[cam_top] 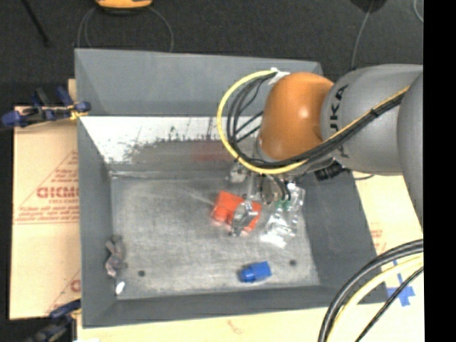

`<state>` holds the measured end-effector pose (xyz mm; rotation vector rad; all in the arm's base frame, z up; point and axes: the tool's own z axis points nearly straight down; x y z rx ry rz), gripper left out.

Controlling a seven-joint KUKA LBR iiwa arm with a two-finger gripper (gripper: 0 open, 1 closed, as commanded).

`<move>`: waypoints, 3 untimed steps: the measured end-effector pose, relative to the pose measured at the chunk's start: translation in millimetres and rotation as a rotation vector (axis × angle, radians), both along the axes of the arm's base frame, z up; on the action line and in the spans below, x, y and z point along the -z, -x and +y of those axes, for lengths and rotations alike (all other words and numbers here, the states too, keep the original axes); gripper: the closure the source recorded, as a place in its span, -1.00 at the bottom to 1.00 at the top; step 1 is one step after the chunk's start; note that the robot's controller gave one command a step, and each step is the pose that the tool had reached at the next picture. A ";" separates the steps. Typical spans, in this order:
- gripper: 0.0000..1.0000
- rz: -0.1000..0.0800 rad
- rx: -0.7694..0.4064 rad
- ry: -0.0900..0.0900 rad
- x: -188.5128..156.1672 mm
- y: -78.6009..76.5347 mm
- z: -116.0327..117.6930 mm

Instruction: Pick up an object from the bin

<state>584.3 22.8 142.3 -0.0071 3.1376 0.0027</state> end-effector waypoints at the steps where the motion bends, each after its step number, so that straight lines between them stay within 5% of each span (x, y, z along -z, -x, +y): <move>1: -1.00 -0.002 -0.112 0.003 65.8 -14.6 -33.7; 2: 1.00 -0.008 -0.112 0.003 62.1 -16.6 -32.5; 3: 1.00 -0.007 -0.315 0.006 -66.8 5.9 -61.1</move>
Offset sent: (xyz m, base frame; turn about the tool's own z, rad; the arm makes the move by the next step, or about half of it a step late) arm 0.0128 -0.0312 -0.0657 -0.1150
